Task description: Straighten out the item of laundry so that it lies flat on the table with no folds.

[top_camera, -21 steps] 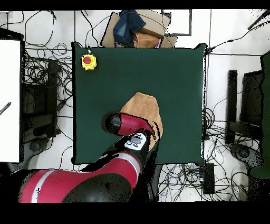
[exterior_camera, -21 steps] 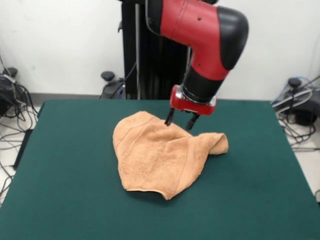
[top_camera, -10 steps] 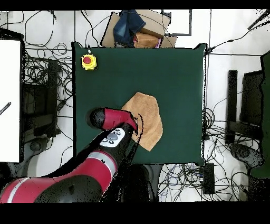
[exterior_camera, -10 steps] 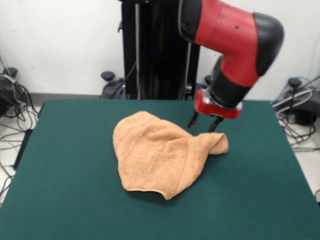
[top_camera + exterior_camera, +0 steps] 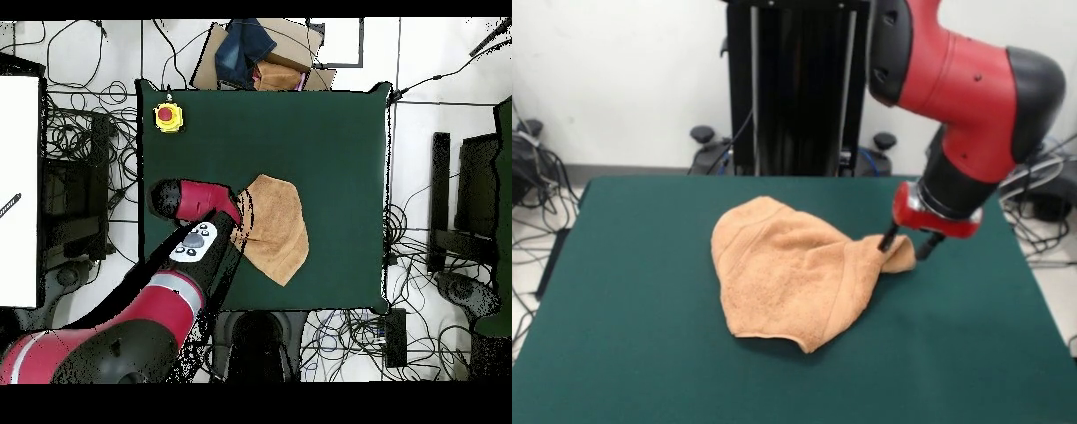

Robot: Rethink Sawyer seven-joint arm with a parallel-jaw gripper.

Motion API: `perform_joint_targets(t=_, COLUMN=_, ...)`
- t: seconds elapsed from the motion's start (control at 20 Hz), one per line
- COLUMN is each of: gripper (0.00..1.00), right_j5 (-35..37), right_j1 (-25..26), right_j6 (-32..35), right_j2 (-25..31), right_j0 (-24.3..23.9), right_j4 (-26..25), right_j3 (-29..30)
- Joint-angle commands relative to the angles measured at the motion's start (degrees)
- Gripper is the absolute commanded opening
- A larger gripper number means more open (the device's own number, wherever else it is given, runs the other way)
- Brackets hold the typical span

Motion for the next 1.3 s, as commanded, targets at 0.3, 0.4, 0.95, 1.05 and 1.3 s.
perform_joint_targets(t=0.3, gripper=1.00, right_j5=-5.6, right_j1=4.4, right_j6=17.5, right_j2=3.6, right_j0=-0.7, right_j4=2.4, right_j3=-1.4)
perform_joint_targets(t=0.4, gripper=1.00, right_j5=-6.8, right_j1=3.4, right_j6=17.1, right_j2=4.2, right_j0=-0.9, right_j4=2.2, right_j3=0.6)
perform_joint_targets(t=0.95, gripper=1.00, right_j5=-9.8, right_j1=-1.6, right_j6=16.3, right_j2=5.2, right_j0=0.1, right_j4=1.6, right_j3=9.2)
perform_joint_targets(t=1.05, gripper=1.00, right_j5=-10.7, right_j1=-2.1, right_j6=16.7, right_j2=5.1, right_j0=0.5, right_j4=1.6, right_j3=10.5)
perform_joint_targets(t=1.3, gripper=1.00, right_j5=-14.0, right_j1=-1.9, right_j6=17.9, right_j2=6.0, right_j0=1.4, right_j4=1.9, right_j3=13.2)
